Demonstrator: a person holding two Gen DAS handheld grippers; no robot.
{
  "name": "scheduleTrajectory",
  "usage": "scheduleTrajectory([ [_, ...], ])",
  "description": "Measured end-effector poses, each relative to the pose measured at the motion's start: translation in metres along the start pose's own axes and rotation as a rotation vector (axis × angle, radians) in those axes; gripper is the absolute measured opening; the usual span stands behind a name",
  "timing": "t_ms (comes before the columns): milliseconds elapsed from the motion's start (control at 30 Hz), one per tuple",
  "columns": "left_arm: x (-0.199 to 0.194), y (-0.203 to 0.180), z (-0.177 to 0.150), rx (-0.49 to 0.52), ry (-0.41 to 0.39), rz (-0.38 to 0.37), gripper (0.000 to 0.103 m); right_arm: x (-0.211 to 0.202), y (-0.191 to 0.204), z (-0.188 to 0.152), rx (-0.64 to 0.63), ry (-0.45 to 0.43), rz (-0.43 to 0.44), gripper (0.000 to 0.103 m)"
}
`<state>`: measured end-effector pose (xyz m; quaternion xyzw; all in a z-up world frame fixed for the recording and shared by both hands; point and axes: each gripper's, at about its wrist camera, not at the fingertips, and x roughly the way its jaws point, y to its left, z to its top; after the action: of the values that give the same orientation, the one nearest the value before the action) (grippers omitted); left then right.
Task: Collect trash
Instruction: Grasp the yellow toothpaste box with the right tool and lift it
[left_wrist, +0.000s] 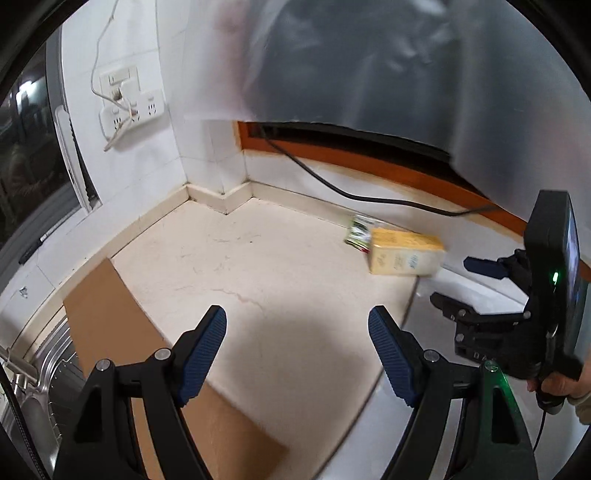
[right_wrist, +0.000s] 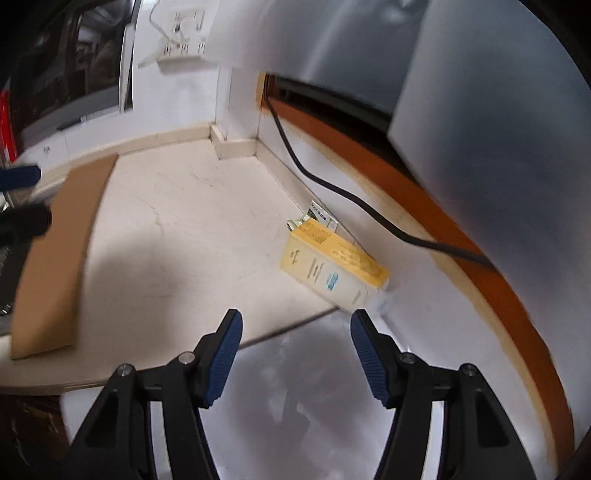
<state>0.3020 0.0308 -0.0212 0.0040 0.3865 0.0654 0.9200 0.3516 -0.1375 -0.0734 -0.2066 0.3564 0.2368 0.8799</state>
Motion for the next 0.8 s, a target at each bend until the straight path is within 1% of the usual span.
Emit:
scheduleTrajectory([
  [167,0.029,0.003,0.013,-0.015,0.028,0.030,0.078,0.042,-0.001,0.016,-0.114,0.016,-0.021,0.061],
  [300,0.048,0.002,0.017,0.001,0.045,0.032,0.078,0.066,-0.006,0.026,-0.161,0.039,-0.043,0.061],
  [400,0.061,0.002,0.017,0.010,0.059,0.017,0.078,0.083,-0.010,0.030,-0.189,0.069,-0.063,0.061],
  [600,0.089,0.011,0.019,0.010,0.100,-0.041,0.078,0.107,-0.011,0.035,-0.249,0.110,-0.107,0.061],
  [767,0.103,0.019,0.022,0.025,0.106,-0.073,0.078,0.122,-0.012,0.045,-0.262,0.139,-0.123,0.062],
  [800,0.105,0.020,0.022,0.027,0.107,-0.076,0.078,0.125,-0.012,0.046,-0.268,0.145,-0.129,0.063],
])
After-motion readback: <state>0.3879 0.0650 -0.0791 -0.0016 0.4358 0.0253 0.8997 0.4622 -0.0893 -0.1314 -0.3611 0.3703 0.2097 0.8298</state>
